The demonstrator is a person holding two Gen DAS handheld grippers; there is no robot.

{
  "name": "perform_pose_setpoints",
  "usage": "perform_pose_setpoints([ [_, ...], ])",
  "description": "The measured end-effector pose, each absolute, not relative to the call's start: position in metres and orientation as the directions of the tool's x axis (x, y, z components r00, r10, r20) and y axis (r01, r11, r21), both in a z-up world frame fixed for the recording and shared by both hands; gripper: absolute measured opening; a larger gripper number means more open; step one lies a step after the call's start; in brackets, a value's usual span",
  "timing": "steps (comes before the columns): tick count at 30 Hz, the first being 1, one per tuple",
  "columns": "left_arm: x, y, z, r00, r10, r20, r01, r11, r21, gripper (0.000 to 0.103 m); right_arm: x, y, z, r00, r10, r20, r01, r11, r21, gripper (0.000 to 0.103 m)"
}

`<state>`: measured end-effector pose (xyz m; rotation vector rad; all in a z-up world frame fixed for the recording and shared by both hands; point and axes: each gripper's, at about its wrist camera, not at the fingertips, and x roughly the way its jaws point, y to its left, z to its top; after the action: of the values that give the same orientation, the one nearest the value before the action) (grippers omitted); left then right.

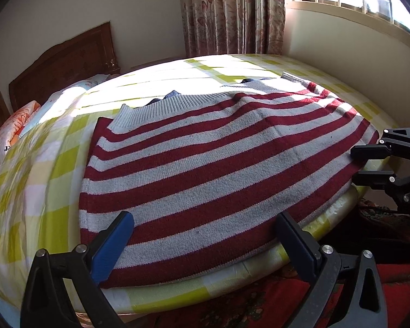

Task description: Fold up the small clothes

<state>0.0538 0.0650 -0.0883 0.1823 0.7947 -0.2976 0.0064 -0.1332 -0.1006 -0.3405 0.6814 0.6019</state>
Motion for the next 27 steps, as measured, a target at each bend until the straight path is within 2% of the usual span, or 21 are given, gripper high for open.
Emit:
perform_pose_setpoints([
  [4, 0.053, 0.065, -0.087, 0.662, -0.185, -0.726, 0.327, 0.943, 0.058, 0.103, 0.011, -0.143, -0.095, 0.603, 0.401, -0.689, -0.603, 0.795, -0.065, 0.033],
  [8, 0.053, 0.067, -0.083, 0.679, -0.158, -0.717, 0.305, 0.949, 0.081, 0.103, 0.017, -0.163, -0.085, 0.622, 0.429, -0.655, -0.546, 0.837, 0.029, 0.034],
  [12, 0.059, 0.077, -0.088, 0.655, -0.179, -0.734, 0.291, 0.956, 0.027, 0.103, 0.026, -0.173, -0.097, 0.645, 0.358, -0.675, -0.477, 0.879, 0.010, 0.035],
  [18, 0.059, 0.088, -0.089, 0.653, -0.175, -0.737, 0.280, 0.960, 0.020, 0.103, 0.026, -0.191, -0.095, 0.653, 0.349, -0.672, -0.455, 0.890, 0.021, 0.035],
  [27, 0.055, 0.093, -0.083, 0.666, -0.124, -0.736, 0.232, 0.972, 0.046, 0.103, 0.010, -0.266, -0.087, 0.663, 0.295, -0.688, -0.214, 0.955, 0.203, 0.035],
])
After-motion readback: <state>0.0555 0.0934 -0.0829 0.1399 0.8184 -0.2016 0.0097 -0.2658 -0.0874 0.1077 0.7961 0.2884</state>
